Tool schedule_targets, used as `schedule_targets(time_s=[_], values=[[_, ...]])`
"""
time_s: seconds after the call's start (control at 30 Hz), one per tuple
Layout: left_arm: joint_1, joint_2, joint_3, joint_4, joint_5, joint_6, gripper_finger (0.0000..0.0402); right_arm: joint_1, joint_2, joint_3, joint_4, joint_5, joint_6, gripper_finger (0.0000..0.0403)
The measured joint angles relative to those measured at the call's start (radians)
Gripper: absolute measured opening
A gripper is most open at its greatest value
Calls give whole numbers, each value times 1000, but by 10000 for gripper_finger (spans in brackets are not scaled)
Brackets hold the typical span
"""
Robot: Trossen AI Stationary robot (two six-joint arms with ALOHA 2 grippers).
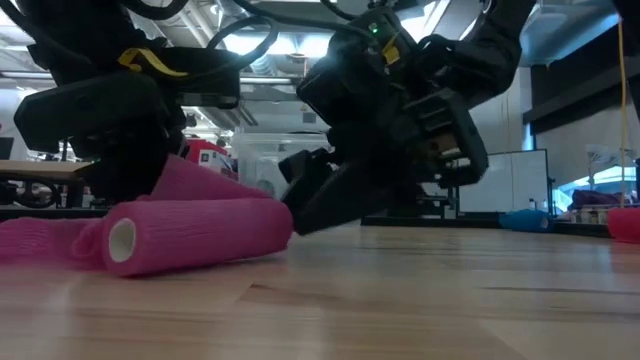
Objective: Roll bandage
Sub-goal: Roll the pink bandage
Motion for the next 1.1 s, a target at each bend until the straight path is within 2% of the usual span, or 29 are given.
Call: schedule_targets(time_s=[0.13,0.33,0.5,0.67,0.83,0.93,1.1], values=[[2,0,0,1,-1,-4,138,0,11,1,64,2,17,126],[3,0,0,2,-4,-5,138,0,12,0,70,2,34,78],[3,0,1,2,0,-11,138,1,12,0,65,6,29,14],[3,3,47,-51,44,-24,138,0,-20,1,-4,35,-2,23],[-10,-37,111,-147,55,-4,138,7,-128,0,-204,82,-65,10],[-10,-67,115,-150,54,-24,138,13,-206,0,-319,152,-109,12],[16,-80,116,-120,56,-25,156,11,-295,0,-438,184,-126,7]])
